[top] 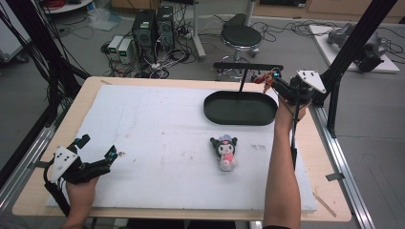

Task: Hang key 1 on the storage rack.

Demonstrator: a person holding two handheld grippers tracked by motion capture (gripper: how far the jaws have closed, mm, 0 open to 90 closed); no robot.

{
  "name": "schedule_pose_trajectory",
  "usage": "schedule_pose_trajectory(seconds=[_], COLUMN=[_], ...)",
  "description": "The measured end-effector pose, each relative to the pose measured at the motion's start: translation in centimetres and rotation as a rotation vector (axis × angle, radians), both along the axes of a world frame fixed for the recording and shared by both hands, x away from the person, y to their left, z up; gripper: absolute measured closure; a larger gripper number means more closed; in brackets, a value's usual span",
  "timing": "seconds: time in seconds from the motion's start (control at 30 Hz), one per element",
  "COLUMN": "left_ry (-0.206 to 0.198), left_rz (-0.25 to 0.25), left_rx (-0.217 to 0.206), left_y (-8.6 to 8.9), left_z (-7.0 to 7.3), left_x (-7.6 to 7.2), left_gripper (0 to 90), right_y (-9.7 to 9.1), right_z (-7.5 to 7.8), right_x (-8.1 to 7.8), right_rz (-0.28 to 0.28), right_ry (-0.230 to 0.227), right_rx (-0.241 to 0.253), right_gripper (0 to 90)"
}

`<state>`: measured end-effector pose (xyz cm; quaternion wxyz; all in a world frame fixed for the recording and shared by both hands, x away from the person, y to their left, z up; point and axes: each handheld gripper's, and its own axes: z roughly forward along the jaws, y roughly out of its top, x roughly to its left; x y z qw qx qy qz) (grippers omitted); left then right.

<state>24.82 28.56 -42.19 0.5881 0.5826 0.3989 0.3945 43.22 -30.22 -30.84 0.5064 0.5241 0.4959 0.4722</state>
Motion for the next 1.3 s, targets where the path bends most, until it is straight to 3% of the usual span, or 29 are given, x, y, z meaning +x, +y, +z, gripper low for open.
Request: schedule_pose_trajectory(seconds=[0.43,0.93,1.3], left_ry=[-0.002,-0.009,-0.010], left_rz=[0.004,0.003,-0.009], left_rx=[0.007,0.002,0.006], left_y=[-0.1,0.1,0.1], left_z=[0.5,0.7,0.7], left_x=[-0.2,-0.3,-0.3], left_gripper=[1.8,1.8,1.8], right_y=[0.0,0.8,1.3], right_z=[0.9,0.8,0.4], right_x=[-3.4,-7.3,-9.3], right_rz=[0.007,0.029,0.038], right_ry=[-0.043,-0.066,-0.068], right_rx=[-0.017,-0.034,-0.016], right_gripper=[11.6,11.6,11.5])
